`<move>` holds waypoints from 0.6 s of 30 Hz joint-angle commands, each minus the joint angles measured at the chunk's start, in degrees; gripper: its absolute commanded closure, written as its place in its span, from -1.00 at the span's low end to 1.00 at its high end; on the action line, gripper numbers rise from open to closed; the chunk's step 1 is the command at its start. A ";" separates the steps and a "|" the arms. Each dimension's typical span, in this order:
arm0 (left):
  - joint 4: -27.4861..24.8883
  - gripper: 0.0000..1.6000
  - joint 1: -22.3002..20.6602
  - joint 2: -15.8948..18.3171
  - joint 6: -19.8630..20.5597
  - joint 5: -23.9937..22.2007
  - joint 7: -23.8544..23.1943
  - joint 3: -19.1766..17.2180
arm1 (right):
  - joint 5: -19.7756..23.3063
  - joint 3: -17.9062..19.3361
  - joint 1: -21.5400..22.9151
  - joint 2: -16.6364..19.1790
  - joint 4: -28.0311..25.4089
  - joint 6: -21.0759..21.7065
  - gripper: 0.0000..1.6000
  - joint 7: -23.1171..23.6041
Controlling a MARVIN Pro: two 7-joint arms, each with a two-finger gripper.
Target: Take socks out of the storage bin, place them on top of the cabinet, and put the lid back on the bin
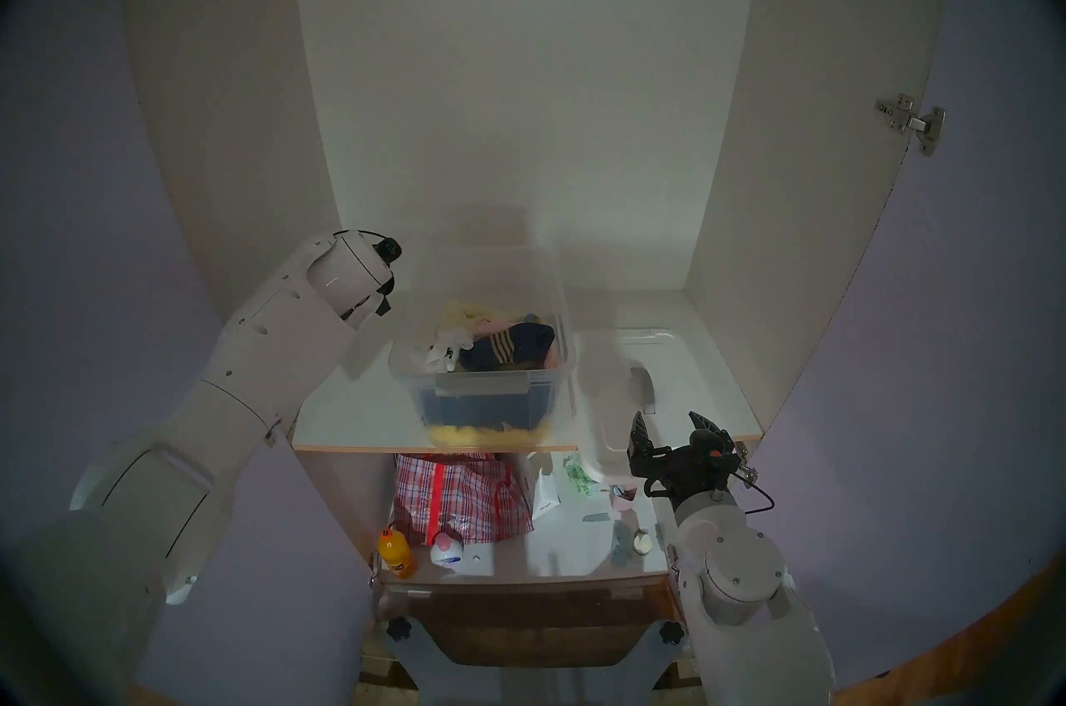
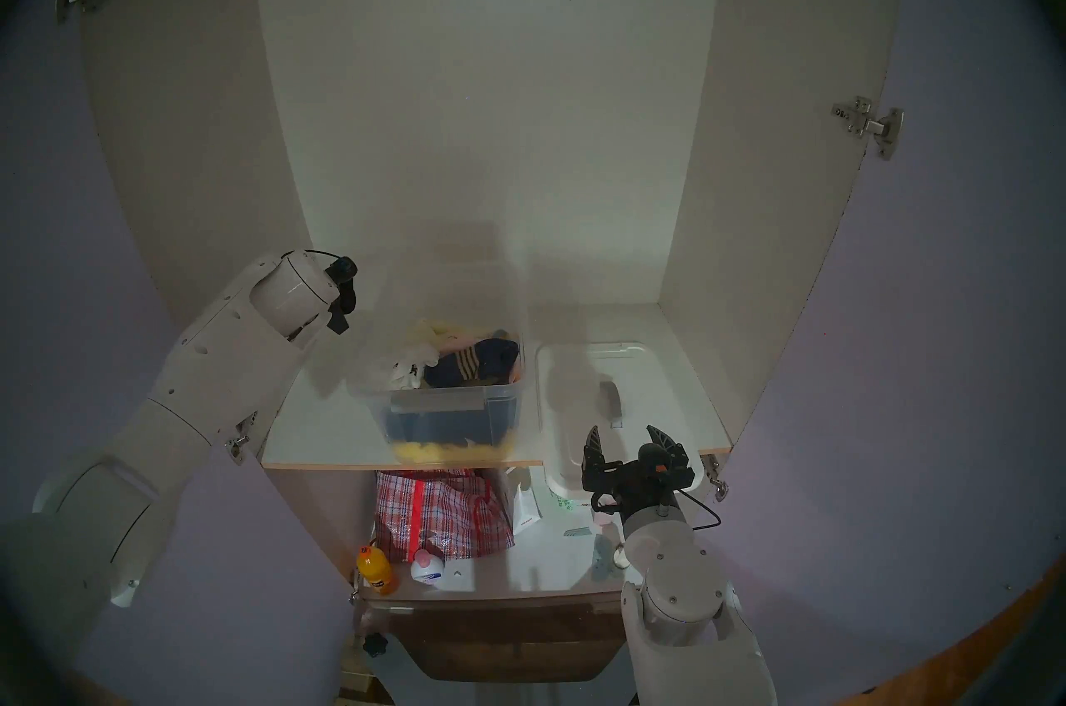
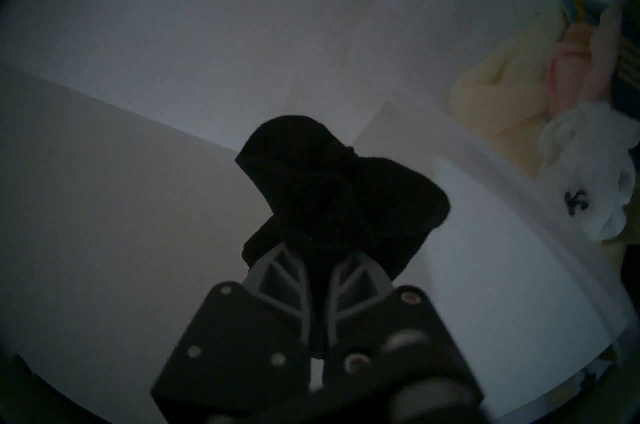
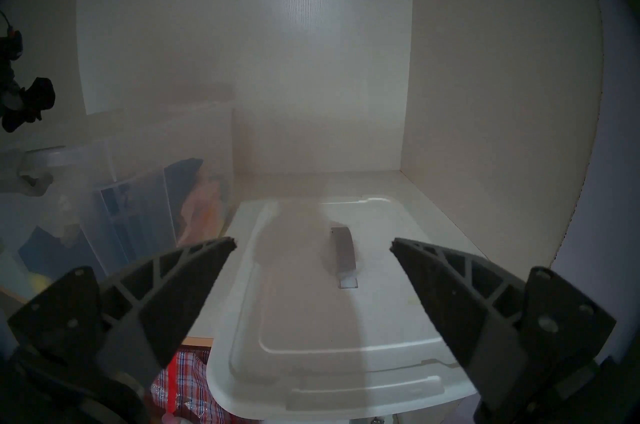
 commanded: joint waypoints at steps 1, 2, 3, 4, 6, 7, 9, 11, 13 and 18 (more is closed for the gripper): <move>3.55 0.76 -1.38 -1.22 -2.22 -1.71 -1.10 -1.08 | 0.06 -0.08 0.45 -0.13 -1.55 -0.21 -1.00 -0.01; 4.87 0.81 -1.43 -1.75 -2.91 -2.49 -0.97 -1.66 | 0.06 -0.08 0.46 -0.13 -1.54 -0.22 -1.00 0.00; 6.47 0.85 -2.11 -1.80 -3.16 -2.31 -1.71 -0.59 | 0.06 -0.08 0.46 -0.13 -1.53 -0.23 -1.00 0.00; 7.94 0.87 -2.03 -2.45 -4.37 -3.46 -1.62 -1.64 | 0.06 -0.08 0.47 -0.13 -1.50 -0.25 -1.00 0.00; 10.48 0.65 -2.59 -3.02 -5.63 -3.87 -1.74 -1.44 | 0.06 -0.08 0.49 -0.13 -1.47 -0.27 -1.00 0.00; 11.99 0.64 -2.93 -3.38 -6.31 -3.63 -1.29 -1.26 | 0.05 -0.08 0.49 -0.13 -1.46 -0.27 -1.00 0.00; 13.82 0.53 -3.34 -3.85 -7.91 -4.62 -1.38 -1.91 | 0.05 -0.08 0.52 -0.13 -1.41 -0.30 -1.00 0.01; 15.45 0.33 -4.04 -4.33 -8.80 -4.63 -1.08 -1.94 | 0.05 -0.07 0.54 -0.13 -1.36 -0.32 -1.00 0.01; 16.18 -1.00 -4.53 -4.55 -9.79 -4.68 -0.84 -1.96 | 0.05 -0.07 0.56 -0.13 -1.32 -0.33 -1.00 0.01; 15.10 -1.00 -3.85 -3.94 -10.59 -4.93 -1.93 -1.42 | 0.05 -0.07 0.53 -0.13 -1.40 -0.31 -1.00 0.01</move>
